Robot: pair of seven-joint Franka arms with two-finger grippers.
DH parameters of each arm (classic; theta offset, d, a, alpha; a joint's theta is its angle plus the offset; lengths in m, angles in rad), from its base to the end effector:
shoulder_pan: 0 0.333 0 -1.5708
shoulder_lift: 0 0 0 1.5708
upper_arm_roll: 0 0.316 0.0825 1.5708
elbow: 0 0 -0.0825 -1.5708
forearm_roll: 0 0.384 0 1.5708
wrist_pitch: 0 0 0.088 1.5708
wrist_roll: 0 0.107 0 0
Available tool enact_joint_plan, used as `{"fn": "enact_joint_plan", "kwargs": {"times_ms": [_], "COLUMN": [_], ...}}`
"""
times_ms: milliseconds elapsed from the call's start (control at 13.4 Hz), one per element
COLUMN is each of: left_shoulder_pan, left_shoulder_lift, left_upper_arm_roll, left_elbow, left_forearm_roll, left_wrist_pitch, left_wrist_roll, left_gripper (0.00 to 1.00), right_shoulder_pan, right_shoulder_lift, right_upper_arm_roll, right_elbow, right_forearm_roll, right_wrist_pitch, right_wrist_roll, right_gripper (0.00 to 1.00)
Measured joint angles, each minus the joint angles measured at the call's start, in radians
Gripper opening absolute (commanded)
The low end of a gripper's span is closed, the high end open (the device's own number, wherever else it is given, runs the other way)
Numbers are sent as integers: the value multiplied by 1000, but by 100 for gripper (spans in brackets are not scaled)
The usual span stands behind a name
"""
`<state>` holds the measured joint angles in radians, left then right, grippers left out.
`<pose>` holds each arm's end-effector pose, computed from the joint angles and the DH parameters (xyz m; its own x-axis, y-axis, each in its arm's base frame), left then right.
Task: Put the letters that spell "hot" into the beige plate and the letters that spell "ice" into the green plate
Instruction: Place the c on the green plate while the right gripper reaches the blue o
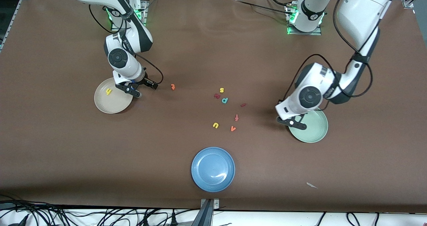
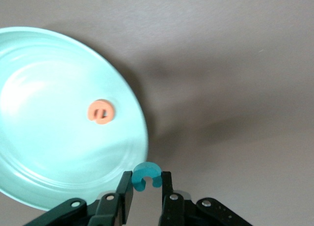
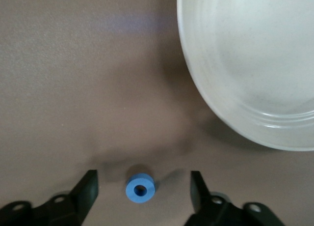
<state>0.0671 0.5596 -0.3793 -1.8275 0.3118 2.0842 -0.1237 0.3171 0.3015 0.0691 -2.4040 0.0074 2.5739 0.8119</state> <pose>0.5963 -0.1638 0.2262 0.9135 -0.3260 -0.2435 -0.3489 -0.9354 -0.0565 0.4468 0.1833 0.1798 0.9003 -0.4219 -0.1071 -0.4153 -0.9063 0.0785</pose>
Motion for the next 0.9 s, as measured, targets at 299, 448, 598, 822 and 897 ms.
{"fn": "enact_joint_plan", "kwargs": {"times_ms": [299,448,598,822,897], "left_shoulder_pan": [36,38,38,39,39], "left_shoulder_lift": [22,40,47,45,40], "left_upper_arm_roll": [0,0,0,-15,-31], "left_elbow": [-4,-5,-5,1,2], "left_forearm_roll": [129,137,137,130,104], "left_wrist_pitch": [-1,-1,-1,-1,-1], "left_wrist_roll": [57,61,62,55,43], "left_gripper": [10,100,100,100,100], "right_shoulder_pan": [0,0,0,0,0], "right_shoulder_lift": [-1,-6,-12,-15,-15], "right_upper_arm_roll": [4,5,5,5,5], "right_elbow": [-33,-44,-50,-54,-55], "right_forearm_roll": [0,0,0,0,0], "right_wrist_pitch": [48,53,53,56,60], "right_wrist_roll": [9,10,10,11,11], "right_gripper": [79,79,71,69,69]}}
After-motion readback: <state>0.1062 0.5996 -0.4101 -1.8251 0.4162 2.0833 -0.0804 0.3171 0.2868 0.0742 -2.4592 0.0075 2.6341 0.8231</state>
